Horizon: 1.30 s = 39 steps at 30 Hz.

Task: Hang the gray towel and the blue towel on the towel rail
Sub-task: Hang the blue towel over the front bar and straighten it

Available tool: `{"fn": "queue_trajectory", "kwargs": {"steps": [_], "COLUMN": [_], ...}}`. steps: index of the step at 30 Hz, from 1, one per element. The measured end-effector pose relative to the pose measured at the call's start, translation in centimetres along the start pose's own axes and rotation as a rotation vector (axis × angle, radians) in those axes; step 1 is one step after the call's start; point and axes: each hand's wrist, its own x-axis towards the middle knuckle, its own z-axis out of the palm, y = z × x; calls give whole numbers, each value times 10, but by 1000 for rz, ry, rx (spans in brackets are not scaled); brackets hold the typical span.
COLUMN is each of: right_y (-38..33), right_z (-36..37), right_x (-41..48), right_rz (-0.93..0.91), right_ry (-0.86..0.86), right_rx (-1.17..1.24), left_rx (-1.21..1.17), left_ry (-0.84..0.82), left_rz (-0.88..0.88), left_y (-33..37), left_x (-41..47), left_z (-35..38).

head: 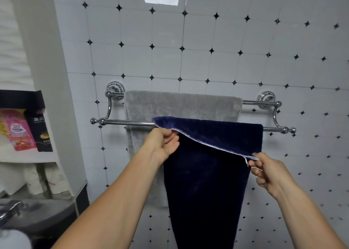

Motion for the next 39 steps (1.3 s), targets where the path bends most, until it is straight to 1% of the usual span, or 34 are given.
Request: {"fn": "queue_trajectory", "kwargs": {"steps": [3,4,6,7,9,11,14,17,20,22,24,27,29,31,35,39], "right_y": [1,1,3,3,4,4,3,6,21,34,39,41,42,42,40,58], "right_z": [-3,-5,-7,-8,-9,-9,-10,-15,-21,-25,-28,-35,-35,-33,-34,-39], "right_x": [-2,-2,-3,-4,-5,-6,-7,-5,-2,-1,0,7,11,13,15,12], "right_rz": [-8,-8,-5,-1,0,-1,0,5,46,71,60,46,54,58,53,78], "right_ry": [4,5,14,16,17,19,13,24,30,34,56,102,101,68,-16,-30], "right_rx": [-8,-12,-21,-29,-40,-48,-55,-57,-70,-62,-33,-85,-147,-226,-361,-407], "left_rx": [-52,-40,35,79,142,35,-144,-140,-140,-90,-90,-108,-12,124,333,501], "left_ry": [-180,-239,-297,-288,-200,-92,-82,-50,-125,-187,-204,-247,-233,-157,-39,25], "left_rz": [-105,-125,-132,-118,-74,-55,49,187,265,289,300,308,290,294,369,393], "left_y": [-6,-8,-8,-7,-4,-5,-11,-41,-86,-98,-83,-38,-17,-11,-20,-45], "left_x": [-9,-11,-12,-12,-12,-8,-11,-29,-56,-62,-55,-35,-22,-11,1,0], "left_z": [1,3,12,16,24,27,25,8,-16,-24,-27,-37,-47,-59,-89,-110]}}
